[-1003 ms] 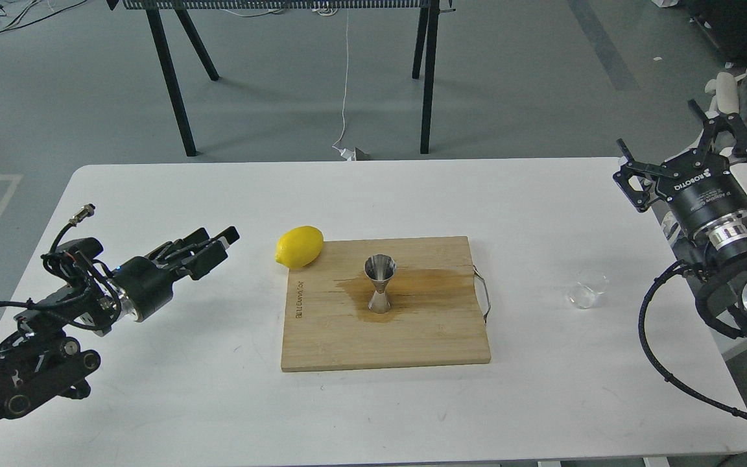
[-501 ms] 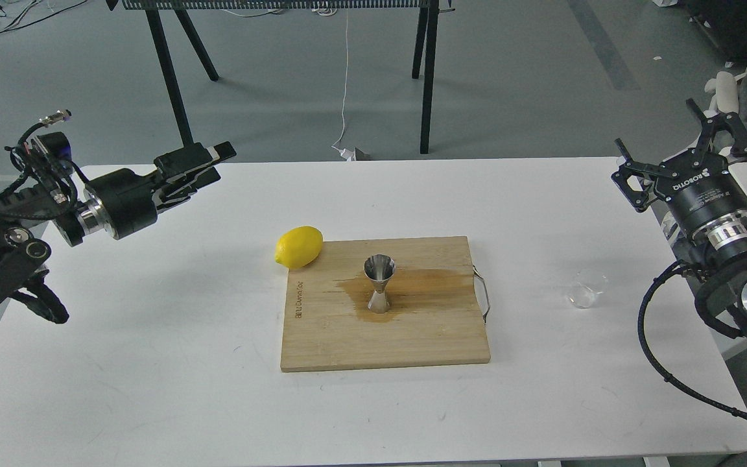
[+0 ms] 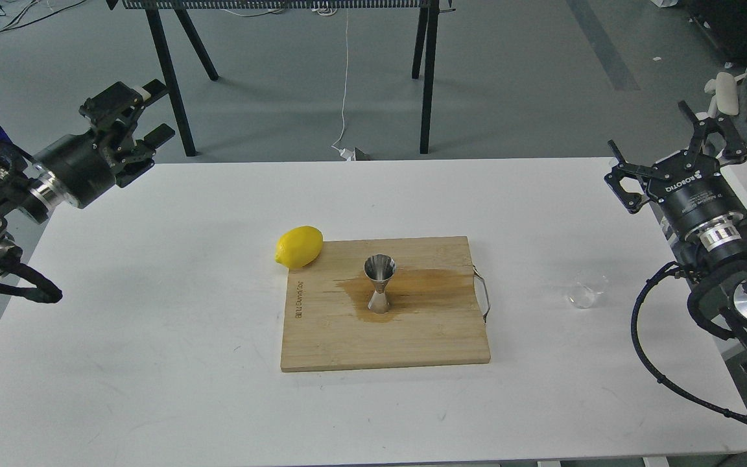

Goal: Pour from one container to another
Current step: 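Open the left gripper and withdraw it from the jigger, then lower the right gripper toward the small clear glass, then grasp the clear glass with the right gripper and lift it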

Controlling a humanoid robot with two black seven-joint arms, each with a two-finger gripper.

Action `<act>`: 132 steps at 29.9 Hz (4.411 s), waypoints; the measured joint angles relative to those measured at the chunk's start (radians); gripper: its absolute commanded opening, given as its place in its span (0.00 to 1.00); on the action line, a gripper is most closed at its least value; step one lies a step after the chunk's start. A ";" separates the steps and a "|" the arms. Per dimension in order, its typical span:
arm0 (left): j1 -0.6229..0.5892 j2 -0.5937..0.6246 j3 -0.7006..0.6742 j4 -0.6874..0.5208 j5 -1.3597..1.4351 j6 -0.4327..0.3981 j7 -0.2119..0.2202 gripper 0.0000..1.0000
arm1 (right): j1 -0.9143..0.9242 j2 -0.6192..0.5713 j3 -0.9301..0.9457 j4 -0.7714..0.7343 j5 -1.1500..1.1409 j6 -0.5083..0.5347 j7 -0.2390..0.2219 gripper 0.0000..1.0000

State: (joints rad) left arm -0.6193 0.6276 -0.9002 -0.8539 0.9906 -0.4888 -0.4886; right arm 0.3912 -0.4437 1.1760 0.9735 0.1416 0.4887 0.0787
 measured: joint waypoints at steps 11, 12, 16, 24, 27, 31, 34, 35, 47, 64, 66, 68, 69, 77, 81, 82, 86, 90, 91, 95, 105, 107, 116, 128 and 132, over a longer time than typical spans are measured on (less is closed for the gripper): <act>0.017 -0.003 0.011 0.001 -0.081 0.000 0.000 0.95 | -0.131 0.026 0.043 0.118 0.268 0.000 -0.026 0.98; 0.018 -0.004 0.012 0.001 -0.081 0.000 0.000 0.95 | -0.154 0.026 0.047 0.140 0.286 0.000 -0.027 0.98; 0.029 -0.006 0.016 0.002 -0.081 0.000 0.000 0.95 | -0.233 0.017 0.059 0.234 0.345 -0.044 -0.027 0.98; 0.048 -0.035 0.017 0.011 -0.076 0.000 0.000 0.95 | -0.423 0.017 0.161 0.487 0.386 -0.318 -0.016 0.98; 0.054 -0.037 0.017 0.014 -0.075 0.000 0.000 0.95 | -0.471 0.023 0.191 0.522 0.387 -0.389 -0.014 0.98; 0.060 -0.037 0.017 0.015 -0.075 0.000 0.000 0.95 | -0.490 0.025 0.202 0.523 0.388 -0.459 -0.010 0.98; 0.061 -0.037 0.017 0.015 -0.075 0.000 0.000 0.95 | -0.491 0.026 0.199 0.519 0.386 -0.502 -0.010 0.98; 0.061 -0.037 0.017 0.015 -0.075 0.000 0.000 0.95 | -0.490 0.027 0.196 0.517 0.385 -0.514 -0.010 0.98; 0.063 -0.040 0.017 0.015 -0.075 0.000 0.000 0.95 | -0.473 0.048 0.175 0.454 0.382 -0.652 -0.012 0.98; 0.074 -0.040 0.017 0.015 -0.075 0.000 0.000 0.96 | -0.422 0.078 0.110 0.385 0.369 -0.725 -0.011 0.98; 0.075 -0.040 0.016 0.015 -0.075 0.000 0.000 0.96 | -0.419 0.084 0.109 0.375 0.367 -0.729 -0.011 0.98; 0.075 -0.040 0.017 0.015 -0.075 0.000 0.000 0.96 | -0.416 0.087 0.109 0.370 0.366 -0.736 -0.012 0.98; 0.075 -0.040 0.017 0.015 -0.075 0.000 0.000 0.96 | -0.413 0.089 0.109 0.368 0.365 -0.743 -0.012 0.98; 0.075 -0.040 0.016 0.015 -0.076 0.000 0.000 0.96 | -0.377 0.103 0.064 0.333 0.362 -0.766 -0.010 0.98; 0.075 -0.040 0.016 0.015 -0.076 0.000 0.000 0.97 | -0.366 0.118 0.060 0.310 0.360 -0.766 -0.010 0.98; 0.075 -0.040 0.016 0.016 -0.076 0.000 0.000 0.97 | -0.360 0.120 0.059 0.304 0.359 -0.766 -0.010 0.98; 0.075 -0.040 0.016 0.028 -0.076 0.000 0.000 0.97 | -0.333 0.126 0.035 0.271 0.359 -0.766 -0.010 0.98; 0.075 -0.040 0.016 0.032 -0.076 0.000 0.000 0.97 | -0.305 0.132 0.026 0.231 0.359 -0.763 -0.010 0.98; 0.075 -0.040 0.016 0.032 -0.076 0.000 0.000 0.97 | -0.302 0.136 0.025 0.224 0.359 -0.761 -0.010 0.98; 0.076 -0.040 0.016 0.033 -0.076 0.000 0.000 0.97 | -0.290 0.150 0.023 0.200 0.351 -0.760 -0.012 0.98; 0.076 -0.040 0.017 0.037 -0.076 0.000 0.000 0.97 | -0.257 0.175 0.004 0.152 0.337 -0.755 -0.014 0.98; 0.076 -0.040 0.017 0.042 -0.076 0.000 0.000 0.97 | -0.251 0.176 0.004 0.145 0.337 -0.755 -0.014 0.98; 0.076 -0.040 0.017 0.051 -0.078 0.000 0.000 0.97 | -0.229 0.177 -0.011 0.106 0.335 -0.754 -0.016 0.92; 0.084 -0.040 0.017 0.057 -0.078 0.000 0.000 0.97 | -0.221 0.178 -0.012 0.103 0.335 -0.749 -0.008 0.78; 0.084 -0.040 0.017 0.058 -0.078 0.000 0.000 0.97 | -0.219 0.178 -0.012 0.103 0.328 -0.749 -0.008 0.73</act>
State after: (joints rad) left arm -0.5356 0.5875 -0.8837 -0.7963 0.9130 -0.4887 -0.4887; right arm 0.1718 -0.2654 1.1642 1.0762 0.4693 -0.2607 0.0706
